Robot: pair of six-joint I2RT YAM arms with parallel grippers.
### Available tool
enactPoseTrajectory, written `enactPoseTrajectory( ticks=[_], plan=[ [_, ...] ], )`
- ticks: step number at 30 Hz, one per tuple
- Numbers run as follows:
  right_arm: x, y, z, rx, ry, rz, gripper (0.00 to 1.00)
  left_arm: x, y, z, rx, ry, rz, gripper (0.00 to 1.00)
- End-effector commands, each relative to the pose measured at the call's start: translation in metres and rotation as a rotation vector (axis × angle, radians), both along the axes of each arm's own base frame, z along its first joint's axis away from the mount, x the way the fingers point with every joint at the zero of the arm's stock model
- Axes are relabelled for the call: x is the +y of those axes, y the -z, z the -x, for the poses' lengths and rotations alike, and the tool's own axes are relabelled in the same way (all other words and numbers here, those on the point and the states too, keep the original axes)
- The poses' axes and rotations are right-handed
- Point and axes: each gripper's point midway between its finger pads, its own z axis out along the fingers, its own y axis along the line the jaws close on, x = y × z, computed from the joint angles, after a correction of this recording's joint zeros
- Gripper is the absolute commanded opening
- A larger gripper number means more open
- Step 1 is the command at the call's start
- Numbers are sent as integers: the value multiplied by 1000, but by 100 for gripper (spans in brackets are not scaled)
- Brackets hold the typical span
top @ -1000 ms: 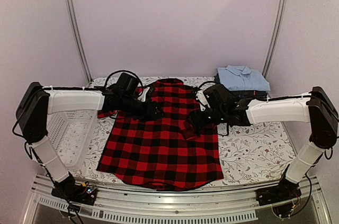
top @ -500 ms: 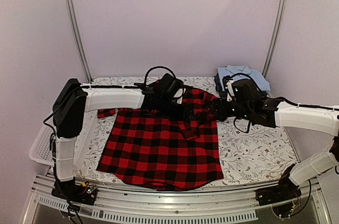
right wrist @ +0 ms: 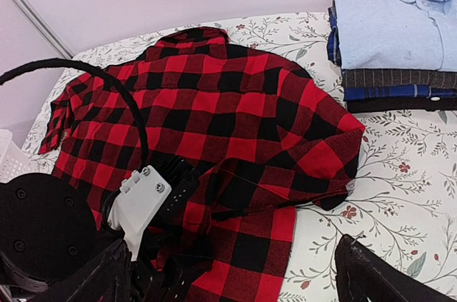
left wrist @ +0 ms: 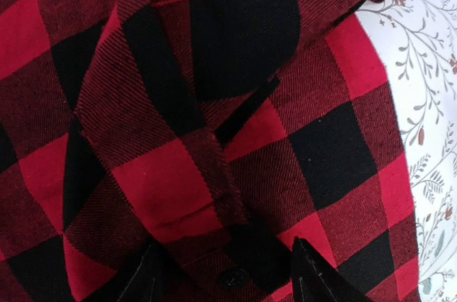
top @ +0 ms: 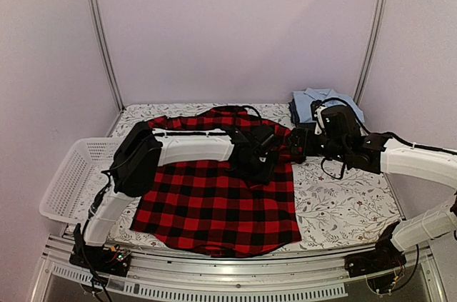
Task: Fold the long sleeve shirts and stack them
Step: Pick up the sleeve from the center of the board.
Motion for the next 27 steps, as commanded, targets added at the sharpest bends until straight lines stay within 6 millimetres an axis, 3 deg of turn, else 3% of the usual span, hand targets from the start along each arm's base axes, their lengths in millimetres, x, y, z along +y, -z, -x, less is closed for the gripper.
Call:
enactPoseTrajectory(
  ticks=[1, 7, 11, 20, 25, 27],
  plan=[
    [-13, -5, -3, -11, 54, 13, 99, 1, 0, 2, -23, 32, -45, 63],
    [-19, -13, -8, -28, 90, 28, 99, 13, 18, 0, -21, 21, -126, 63],
    [-24, -21, -11, -49, 121, 27, 99, 18, 18, -6, -46, 6, -165, 58],
    [-13, -34, -9, -55, 46, 40, 99, 16, -33, -22, -124, -11, -88, 16],
    [-5, -31, -3, -31, -15, 36, 97, 18, -60, -28, -128, -14, -12, 1],
    [-6, -29, 0, -31, -22, 33, 97, 20, -72, -31, -126, -17, 34, 0]
  ],
)
